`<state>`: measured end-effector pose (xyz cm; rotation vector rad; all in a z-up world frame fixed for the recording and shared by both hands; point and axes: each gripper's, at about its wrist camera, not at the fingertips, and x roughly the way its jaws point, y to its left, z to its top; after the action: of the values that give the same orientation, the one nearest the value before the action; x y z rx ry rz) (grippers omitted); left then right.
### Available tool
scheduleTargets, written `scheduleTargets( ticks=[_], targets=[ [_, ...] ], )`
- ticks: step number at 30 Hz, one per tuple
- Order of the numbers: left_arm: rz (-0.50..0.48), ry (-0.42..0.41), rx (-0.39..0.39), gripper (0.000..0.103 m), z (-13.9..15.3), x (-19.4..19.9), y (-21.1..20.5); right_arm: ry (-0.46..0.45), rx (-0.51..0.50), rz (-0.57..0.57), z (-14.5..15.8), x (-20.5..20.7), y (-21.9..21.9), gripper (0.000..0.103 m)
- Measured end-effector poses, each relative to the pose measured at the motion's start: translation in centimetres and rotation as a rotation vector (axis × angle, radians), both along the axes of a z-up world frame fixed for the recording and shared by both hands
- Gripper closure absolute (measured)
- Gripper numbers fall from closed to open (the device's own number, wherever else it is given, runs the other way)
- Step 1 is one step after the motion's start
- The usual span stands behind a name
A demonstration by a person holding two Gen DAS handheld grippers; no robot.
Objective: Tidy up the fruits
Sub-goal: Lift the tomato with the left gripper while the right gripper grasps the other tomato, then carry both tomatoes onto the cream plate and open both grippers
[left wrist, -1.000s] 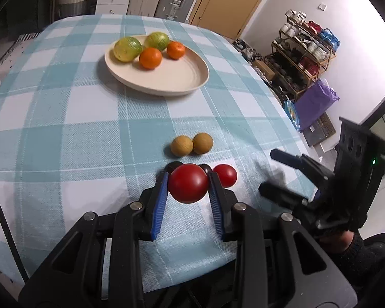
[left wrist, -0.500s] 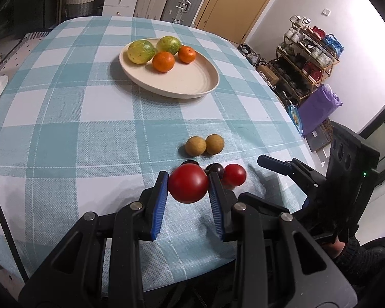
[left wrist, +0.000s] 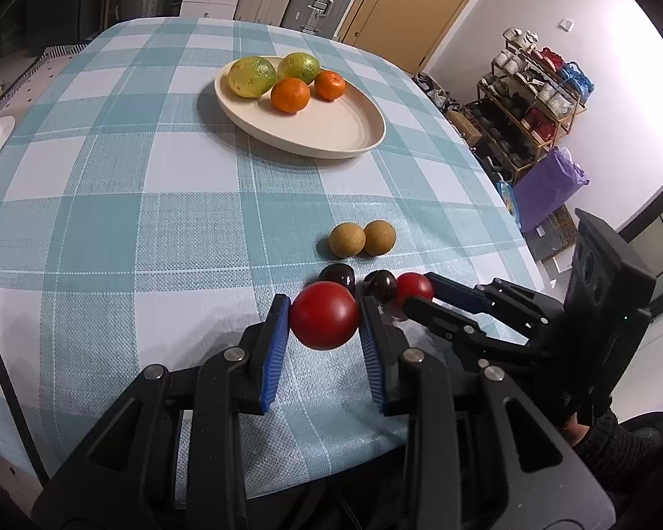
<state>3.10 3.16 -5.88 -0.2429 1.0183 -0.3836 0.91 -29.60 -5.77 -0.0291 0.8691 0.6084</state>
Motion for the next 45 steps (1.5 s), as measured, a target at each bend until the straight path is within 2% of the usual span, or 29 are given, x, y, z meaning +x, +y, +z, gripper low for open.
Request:
scheduleTargets(
  ticks=[7,18,25,27,34,39,42,45],
  targets=[
    [0.016,0.003,-0.011,0.075,-0.2,0.0,0.6,0.013,0.035,-0.002,0.0,-0.2,-0.5,0.076],
    [0.055,-0.026,-0.002,0.075,1.4,2.7,1.7,-0.055,0.122,-0.035,3.2,1.1,-2.2,0.076],
    [0.068,-0.040,0.002,0.075,2.7,6.6,1.5,-0.081,0.177,-0.030,4.7,3.8,-2.9,0.076],
    [0.060,-0.044,-0.030,0.075,3.2,7.9,1.4,-0.084,0.190,-0.032,4.9,4.8,-3.0,0.076],
    [0.037,-0.062,-0.024,0.075,4.4,12.9,-1.1,-0.074,0.211,-0.028,5.2,8.6,-3.3,0.076],
    [0.030,-0.042,-0.031,0.075,4.2,16.6,-2.8,-0.079,0.218,-0.039,5.7,11.4,-3.6,0.076],
    [0.021,-0.022,-0.029,0.075,4.0,19.2,-3.7,-0.095,0.175,-0.049,5.7,12.9,-3.3,0.076],
    [0.012,-0.015,-0.015,0.075,3.9,21.1,-4.5,-0.071,0.187,-0.051,5.3,14.6,-3.4,0.076]
  ],
)
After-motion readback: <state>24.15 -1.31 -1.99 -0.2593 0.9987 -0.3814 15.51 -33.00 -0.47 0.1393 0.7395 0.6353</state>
